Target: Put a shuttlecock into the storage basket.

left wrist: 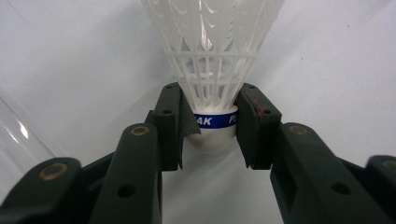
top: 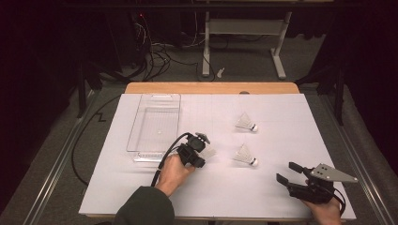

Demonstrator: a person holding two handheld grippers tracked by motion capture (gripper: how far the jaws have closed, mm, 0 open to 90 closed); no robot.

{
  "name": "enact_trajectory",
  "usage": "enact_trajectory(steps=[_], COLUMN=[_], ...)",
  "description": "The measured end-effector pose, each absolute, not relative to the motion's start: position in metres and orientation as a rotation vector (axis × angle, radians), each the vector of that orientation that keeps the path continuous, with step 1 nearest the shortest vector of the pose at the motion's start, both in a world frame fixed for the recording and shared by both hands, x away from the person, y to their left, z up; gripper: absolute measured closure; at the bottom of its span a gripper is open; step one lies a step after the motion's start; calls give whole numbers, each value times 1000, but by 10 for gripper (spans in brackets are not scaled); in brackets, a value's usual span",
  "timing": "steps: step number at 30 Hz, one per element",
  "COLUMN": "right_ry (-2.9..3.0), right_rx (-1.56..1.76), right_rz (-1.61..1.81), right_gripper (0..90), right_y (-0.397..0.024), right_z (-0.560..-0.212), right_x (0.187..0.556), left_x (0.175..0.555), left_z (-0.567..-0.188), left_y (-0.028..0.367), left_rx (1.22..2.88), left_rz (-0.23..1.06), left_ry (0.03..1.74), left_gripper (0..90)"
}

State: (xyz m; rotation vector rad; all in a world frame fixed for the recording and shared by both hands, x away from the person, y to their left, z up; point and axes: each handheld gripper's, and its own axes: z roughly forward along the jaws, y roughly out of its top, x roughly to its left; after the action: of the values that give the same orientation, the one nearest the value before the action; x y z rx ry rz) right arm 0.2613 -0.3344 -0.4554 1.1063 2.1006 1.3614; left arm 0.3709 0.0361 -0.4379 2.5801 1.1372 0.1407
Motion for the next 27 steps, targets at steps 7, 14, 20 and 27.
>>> enact_trajectory(steps=[7, 14, 20, 27], right_ry=[2087, 2087, 2093, 2084], right_rx=[1106, 1108, 1102, 1100], right_rz=[1363, 1357, 1356, 1350], right_gripper=[305, 305, 305, 306], right_y=[-336, -336, -335, -336], right_z=[-455, -455, -455, -454], right_x=[260, 259, 259, 257], left_x=[368, 367, 367, 360], left_z=[-437, -437, -435, -426], left_y=[35, 32, 35, 37], left_rx=[2557, 2565, 2548, 2521], left_rz=[165, 147, 112, 86], left_ry=[1101, 1077, 1072, 1055], left_gripper=[653, 654, 654, 654])
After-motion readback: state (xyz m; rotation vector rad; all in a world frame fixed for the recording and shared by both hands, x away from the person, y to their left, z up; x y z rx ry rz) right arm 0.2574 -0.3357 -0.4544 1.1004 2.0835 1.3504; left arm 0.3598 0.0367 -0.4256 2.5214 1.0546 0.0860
